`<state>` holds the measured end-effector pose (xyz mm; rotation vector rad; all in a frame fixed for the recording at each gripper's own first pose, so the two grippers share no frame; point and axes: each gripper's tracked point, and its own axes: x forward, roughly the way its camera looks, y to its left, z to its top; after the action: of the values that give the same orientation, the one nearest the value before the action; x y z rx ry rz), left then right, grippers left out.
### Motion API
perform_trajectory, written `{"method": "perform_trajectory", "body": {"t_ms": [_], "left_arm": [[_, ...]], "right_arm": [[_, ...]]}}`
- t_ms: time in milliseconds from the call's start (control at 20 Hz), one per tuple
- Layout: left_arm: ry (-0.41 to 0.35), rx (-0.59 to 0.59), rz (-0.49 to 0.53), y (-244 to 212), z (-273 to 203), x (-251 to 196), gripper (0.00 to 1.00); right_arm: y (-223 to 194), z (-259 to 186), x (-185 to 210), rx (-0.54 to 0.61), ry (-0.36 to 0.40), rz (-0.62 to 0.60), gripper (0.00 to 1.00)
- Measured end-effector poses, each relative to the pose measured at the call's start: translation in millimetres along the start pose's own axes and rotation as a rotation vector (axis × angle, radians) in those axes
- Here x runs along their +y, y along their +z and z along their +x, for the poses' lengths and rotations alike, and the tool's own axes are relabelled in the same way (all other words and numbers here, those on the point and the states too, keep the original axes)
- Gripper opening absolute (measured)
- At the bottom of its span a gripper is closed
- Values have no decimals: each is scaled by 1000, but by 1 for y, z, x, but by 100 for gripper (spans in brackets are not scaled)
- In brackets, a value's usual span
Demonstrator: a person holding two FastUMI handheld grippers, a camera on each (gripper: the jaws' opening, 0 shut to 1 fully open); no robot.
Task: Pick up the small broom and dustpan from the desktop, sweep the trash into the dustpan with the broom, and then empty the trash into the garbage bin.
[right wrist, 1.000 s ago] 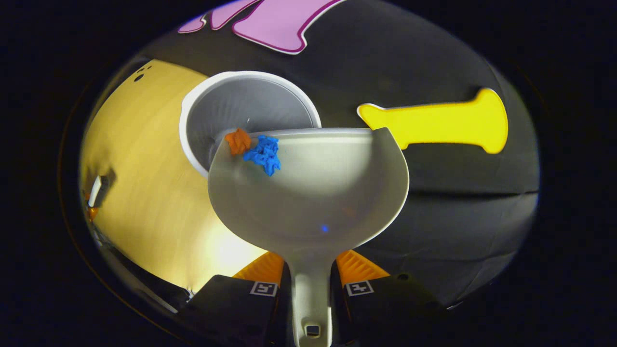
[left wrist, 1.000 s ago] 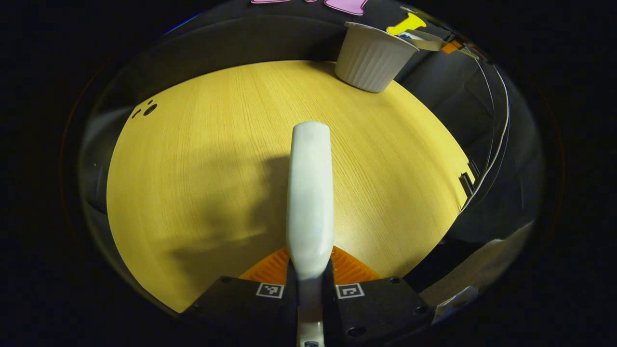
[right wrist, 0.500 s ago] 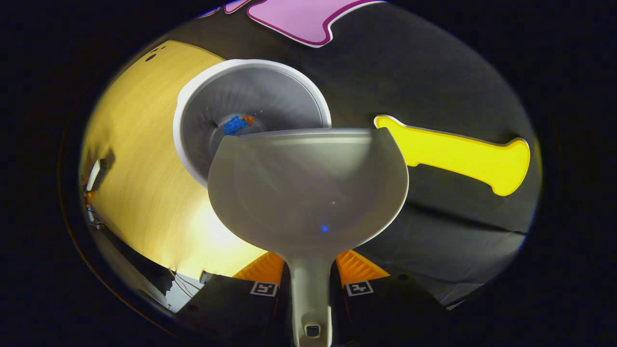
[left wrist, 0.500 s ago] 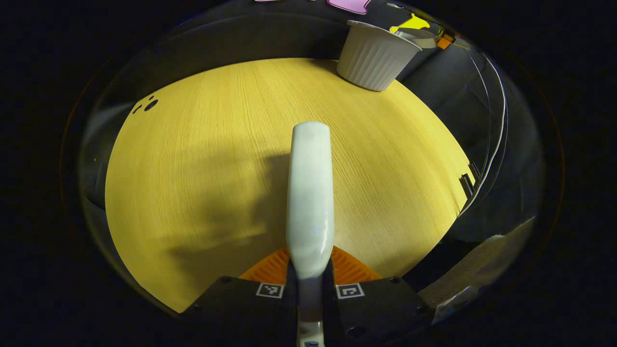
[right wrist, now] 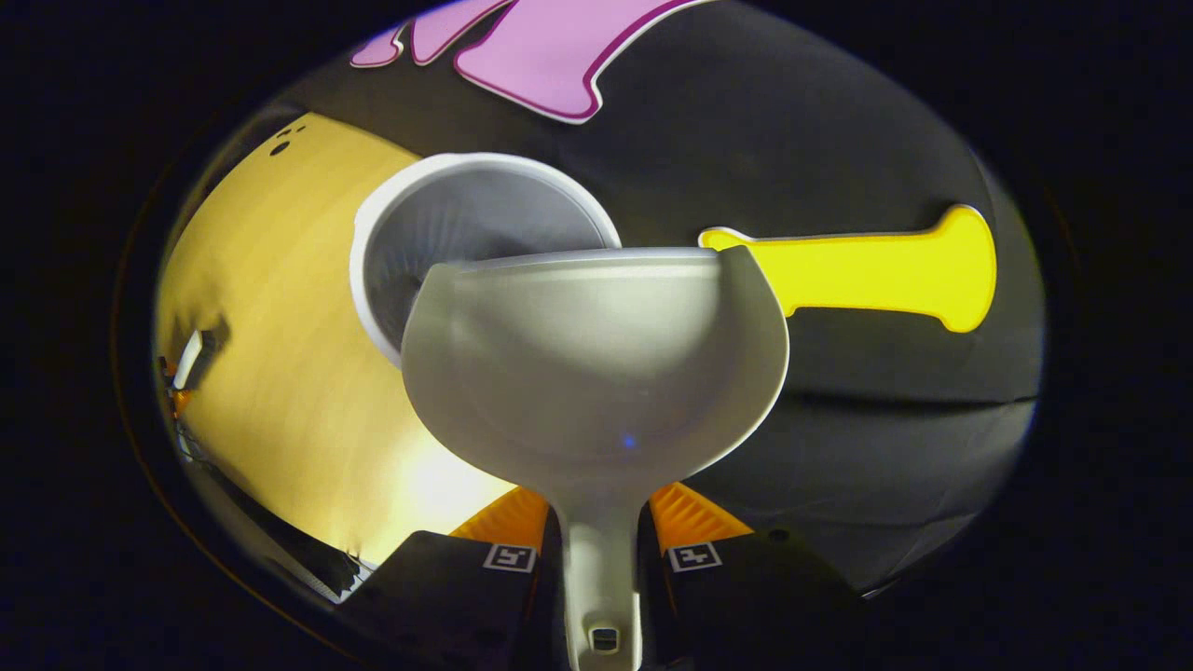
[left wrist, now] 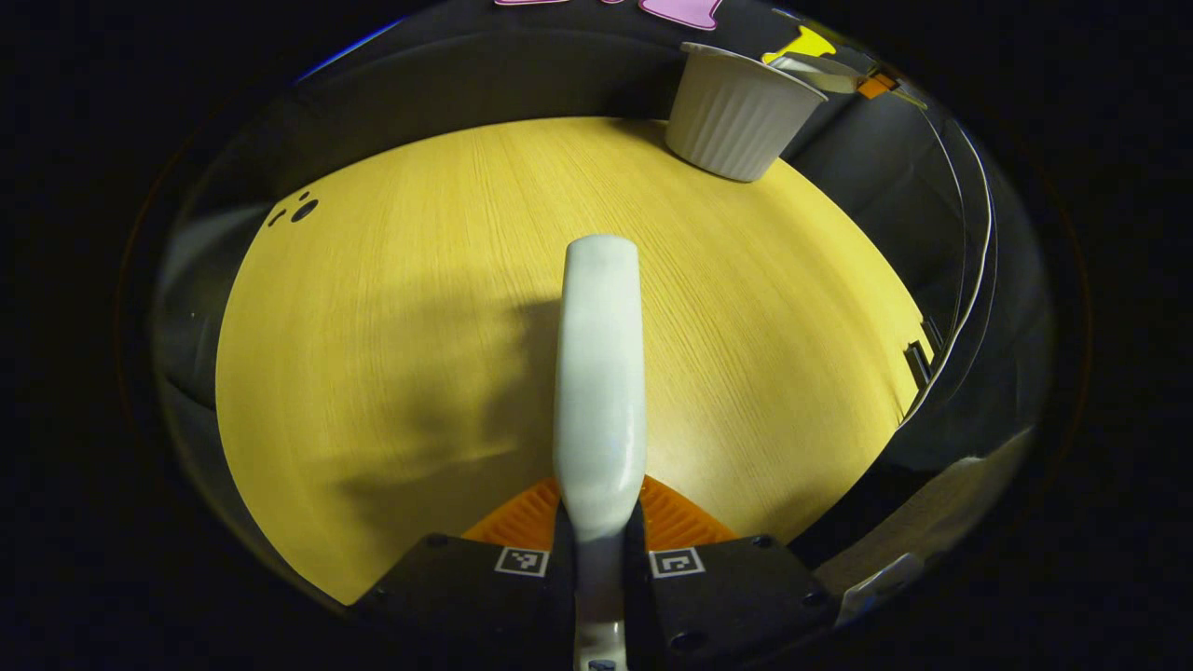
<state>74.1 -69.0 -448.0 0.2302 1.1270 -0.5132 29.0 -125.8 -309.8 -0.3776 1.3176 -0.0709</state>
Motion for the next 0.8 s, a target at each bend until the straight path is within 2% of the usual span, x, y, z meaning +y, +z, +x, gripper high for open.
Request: {"method": "perform_trajectory", "body": {"t_ms": [50, 100, 200, 250, 400, 500, 550, 600, 800], "left_arm": [[7, -2, -3, 1, 0, 0, 25], [14, -5, -5, 3, 0, 1, 27], [34, -6, 0, 6, 2, 5, 27], [43, -7, 4, 7, 2, 6, 25], [65, -5, 13, 10, 1, 10, 25], [79, -3, 13, 12, 0, 13, 25], [86, -3, 12, 12, 0, 13, 25], [92, -2, 13, 12, 0, 14, 25], [118, 3, 18, 13, 1, 17, 25]], "right_arm": [[-1, -2, 4, -33, 10, 21, 36], [-1, -4, 10, -66, 24, 47, 31], [0, -9, 26, -128, 71, 105, 32], [0, -13, 34, -158, 95, 132, 36], [-15, -26, 67, -225, 146, 172, 36], [-31, -39, 95, -253, 189, 203, 36], [-40, -41, 113, -255, 219, 212, 32], [-51, -42, 128, -255, 238, 216, 36], [-88, -38, 193, -239, 292, 196, 36]]}}
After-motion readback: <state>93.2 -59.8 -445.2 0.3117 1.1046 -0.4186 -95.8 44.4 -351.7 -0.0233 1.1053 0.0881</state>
